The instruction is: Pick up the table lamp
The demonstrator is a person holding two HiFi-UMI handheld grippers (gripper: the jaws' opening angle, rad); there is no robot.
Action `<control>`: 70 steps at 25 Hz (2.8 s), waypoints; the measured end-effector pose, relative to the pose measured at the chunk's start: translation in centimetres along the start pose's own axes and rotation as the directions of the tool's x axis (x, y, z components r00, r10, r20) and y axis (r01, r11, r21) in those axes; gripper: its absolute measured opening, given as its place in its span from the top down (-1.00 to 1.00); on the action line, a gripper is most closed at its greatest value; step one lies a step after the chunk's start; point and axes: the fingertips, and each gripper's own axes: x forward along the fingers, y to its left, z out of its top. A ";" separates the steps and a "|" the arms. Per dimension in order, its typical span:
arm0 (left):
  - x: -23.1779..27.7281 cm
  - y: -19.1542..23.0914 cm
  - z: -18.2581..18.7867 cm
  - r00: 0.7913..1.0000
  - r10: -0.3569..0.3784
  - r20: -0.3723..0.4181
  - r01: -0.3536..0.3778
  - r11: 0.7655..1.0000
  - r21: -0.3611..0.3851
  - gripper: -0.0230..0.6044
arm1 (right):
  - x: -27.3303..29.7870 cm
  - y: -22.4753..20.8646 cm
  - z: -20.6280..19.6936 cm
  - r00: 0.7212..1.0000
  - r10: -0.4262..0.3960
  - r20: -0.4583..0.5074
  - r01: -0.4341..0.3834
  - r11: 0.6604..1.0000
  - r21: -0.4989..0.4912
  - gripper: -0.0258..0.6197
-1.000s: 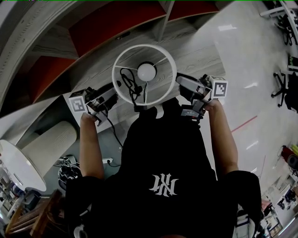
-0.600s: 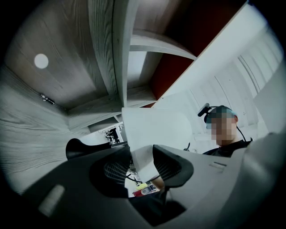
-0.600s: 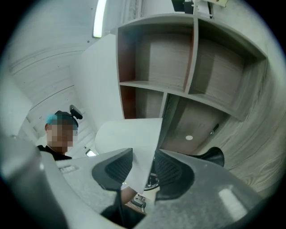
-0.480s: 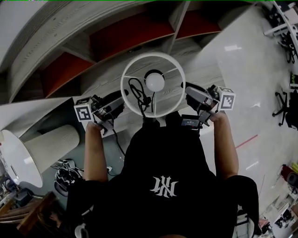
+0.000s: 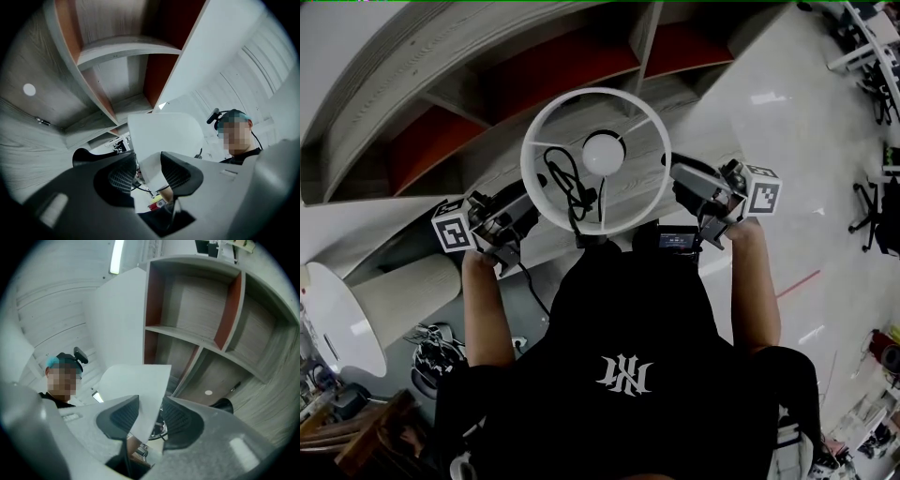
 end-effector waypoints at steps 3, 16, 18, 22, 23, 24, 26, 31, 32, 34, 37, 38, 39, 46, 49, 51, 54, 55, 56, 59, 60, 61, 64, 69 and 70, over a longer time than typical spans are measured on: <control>0.4 -0.9 0.5 1.000 0.011 -0.001 -0.011 1.000 0.026 0.42 | 0.0 0.8 0.3 1.000 -0.002 -0.008 0.002 1.000 -0.021 0.44; 1.1 -4.1 2.0 0.999 0.043 0.025 -0.045 0.996 0.076 0.40 | 0.5 4.0 1.9 1.000 -0.003 -0.030 0.000 0.995 -0.095 0.43; 1.3 -4.7 2.3 0.998 0.049 0.029 -0.052 0.995 0.090 0.40 | 0.5 4.5 2.1 0.999 -0.004 -0.037 0.000 0.994 -0.112 0.43; 1.6 -5.4 2.7 0.997 0.064 0.034 -0.067 0.990 0.125 0.39 | 0.8 5.5 2.9 0.999 -0.006 -0.051 -0.002 0.988 -0.155 0.42; 1.6 -5.5 2.8 0.997 0.066 0.034 -0.070 0.989 0.132 0.39 | 0.9 5.8 3.1 0.999 -0.006 -0.053 -0.003 0.986 -0.165 0.42; 1.6 -5.7 2.9 0.997 0.069 0.035 -0.073 0.988 0.137 0.39 | 1.0 6.1 3.3 0.999 -0.007 -0.054 -0.003 0.985 -0.173 0.42; 1.6 -5.9 3.0 0.996 0.077 0.036 -0.081 0.986 0.145 0.38 | 1.3 6.4 3.6 0.998 -0.008 -0.056 -0.002 0.982 -0.186 0.42; 1.5 -6.3 3.1 0.995 0.084 0.049 -0.091 0.983 0.161 0.38 | 1.4 6.6 3.7 0.998 0.002 -0.062 -0.013 0.982 -0.189 0.42; 1.5 -6.4 3.1 0.995 0.087 0.049 -0.094 0.982 0.164 0.38 | 1.5 6.7 3.7 0.998 0.003 -0.063 -0.015 0.982 -0.190 0.42; 1.5 -6.5 3.0 0.994 0.096 0.047 -0.102 0.980 0.169 0.37 | 1.4 6.7 3.6 0.998 0.005 -0.066 -0.017 0.981 -0.194 0.42; 1.4 -6.6 2.9 0.993 0.113 0.042 -0.119 0.976 0.180 0.37 | 1.3 6.9 3.6 0.998 0.007 -0.070 -0.021 0.979 -0.203 0.42; 1.4 -6.7 2.9 0.992 0.118 0.041 -0.123 0.975 0.185 0.37 | 1.4 6.9 3.6 0.997 0.009 -0.071 -0.023 0.978 -0.206 0.42; 1.4 -6.9 2.9 0.992 0.121 0.041 -0.127 0.973 0.191 0.37 | 1.4 6.9 3.6 0.997 0.011 -0.073 -0.026 0.978 -0.209 0.42; 1.4 -7.8 3.5 0.990 0.132 0.051 -0.140 0.967 0.214 0.37 | 1.7 7.3 3.7 0.996 0.022 -0.087 -0.041 0.975 -0.219 0.41; 1.4 -8.0 3.5 0.990 0.131 0.053 -0.139 0.965 0.221 0.37 | 1.8 7.5 3.8 0.996 0.027 -0.089 -0.047 0.973 -0.228 0.41; 1.4 -8.0 3.6 0.990 0.131 0.053 -0.140 0.964 0.226 0.37 | 1.9 7.6 3.9 0.995 0.028 -0.091 -0.049 0.971 -0.235 0.41; 1.4 -8.3 3.6 0.990 0.131 0.053 -0.140 0.963 0.231 0.37 | 1.9 7.8 4.0 0.995 0.031 -0.090 -0.052 0.970 -0.238 0.41; 1.5 -8.3 3.6 0.990 0.133 0.053 -0.141 0.962 0.232 0.37 | 1.9 7.9 4.0 0.995 0.032 -0.089 -0.052 0.970 -0.239 0.41; 1.4 -8.3 3.6 0.989 0.135 0.053 -0.143 0.962 0.232 0.37 | 1.9 7.9 4.1 0.995 0.032 -0.089 -0.053 0.970 -0.239 0.41; 1.3 -8.4 3.5 0.989 0.140 0.056 -0.150 0.962 0.229 0.37 | 2.1 8.1 4.0 0.995 0.033 -0.093 -0.054 0.969 -0.240 0.41; 1.2 -8.4 3.5 0.988 0.141 0.057 -0.151 0.962 0.229 0.37 | 2.1 8.1 4.0 0.995 0.032 -0.095 -0.054 0.969 -0.240 0.41; 1.2 -8.4 3.5 0.988 0.142 0.058 -0.151 0.962 0.228 0.37 | 2.1 8.0 4.0 0.995 0.032 -0.097 -0.054 0.969 -0.240 0.41; 1.3 -8.2 3.5 0.988 0.143 0.059 -0.153 0.962 0.226 0.37 | 2.1 7.8 4.0 0.995 0.028 -0.100 -0.051 0.970 -0.239 0.41; 1.4 -7.8 3.4 0.988 0.140 0.058 -0.150 0.964 0.221 0.37 | 1.9 7.6 3.9 0.995 0.024 -0.096 -0.046 0.969 -0.241 0.40; 1.3 -7.7 3.3 0.988 0.141 0.058 -0.150 0.965 0.216 0.37 | 1.9 7.5 3.9 0.995 0.021 -0.095 -0.043 0.970 -0.238 0.40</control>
